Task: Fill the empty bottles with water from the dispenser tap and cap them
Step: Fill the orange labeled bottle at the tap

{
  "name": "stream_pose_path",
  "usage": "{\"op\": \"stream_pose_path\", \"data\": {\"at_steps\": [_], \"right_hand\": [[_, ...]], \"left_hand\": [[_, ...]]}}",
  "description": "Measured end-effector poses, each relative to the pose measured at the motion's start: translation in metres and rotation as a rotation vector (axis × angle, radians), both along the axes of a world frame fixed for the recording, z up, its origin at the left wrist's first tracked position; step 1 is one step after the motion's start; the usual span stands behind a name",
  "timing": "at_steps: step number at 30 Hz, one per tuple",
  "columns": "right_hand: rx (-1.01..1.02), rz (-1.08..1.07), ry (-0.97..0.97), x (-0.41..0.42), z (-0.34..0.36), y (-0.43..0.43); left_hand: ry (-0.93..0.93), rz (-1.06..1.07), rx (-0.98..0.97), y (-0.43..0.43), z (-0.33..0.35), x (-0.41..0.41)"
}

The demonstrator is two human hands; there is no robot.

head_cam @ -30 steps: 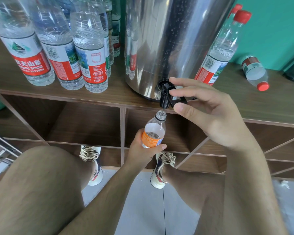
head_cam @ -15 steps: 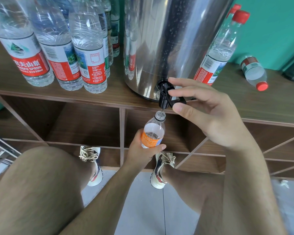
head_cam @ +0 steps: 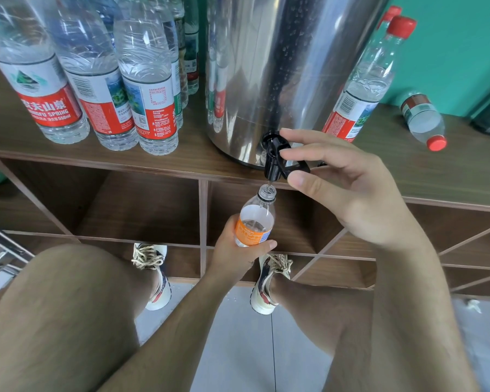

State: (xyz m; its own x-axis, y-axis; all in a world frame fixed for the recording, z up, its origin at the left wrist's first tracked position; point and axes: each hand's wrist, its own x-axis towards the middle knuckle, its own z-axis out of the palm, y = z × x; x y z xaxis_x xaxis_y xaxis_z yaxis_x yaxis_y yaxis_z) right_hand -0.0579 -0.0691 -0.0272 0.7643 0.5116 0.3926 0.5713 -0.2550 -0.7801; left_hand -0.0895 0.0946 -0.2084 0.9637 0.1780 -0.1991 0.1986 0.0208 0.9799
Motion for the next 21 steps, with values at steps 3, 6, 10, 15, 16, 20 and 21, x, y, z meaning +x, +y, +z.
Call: {"op": "stream_pose_path", "data": {"at_steps": [3,6,10,15,16,20,21], "right_hand": [[0.002,0.0,0.002,-0.0001,-0.0001,0.0],[0.004,0.002,-0.001,0.0,-0.0003,0.0002],[0.007,0.002,0.001,-0.0002,-0.0003,0.0007],[0.014,0.005,0.002,0.0,0.0001,0.0002],[0.016,0.005,0.004,0.0001,0.0,0.0003],[0.017,0.007,0.005,0.0002,-0.0001,0.0005],[0.016,0.007,0.004,0.0003,0.0002,0.0005]], "left_hand": [[0.003,-0.002,0.003,-0.0007,0.0011,0.0],[0.007,-0.003,0.012,-0.0008,0.0008,0.0004],[0.005,-0.002,0.027,-0.001,0.0006,0.0012],[0.001,0.001,0.017,-0.0004,-0.001,0.0009],[0.001,0.0,0.013,-0.0003,-0.0014,0.0007],[-0.001,-0.005,0.002,-0.0005,-0.0018,0.0007],[-0.001,-0.006,0.003,-0.0005,-0.0019,0.001]]}}
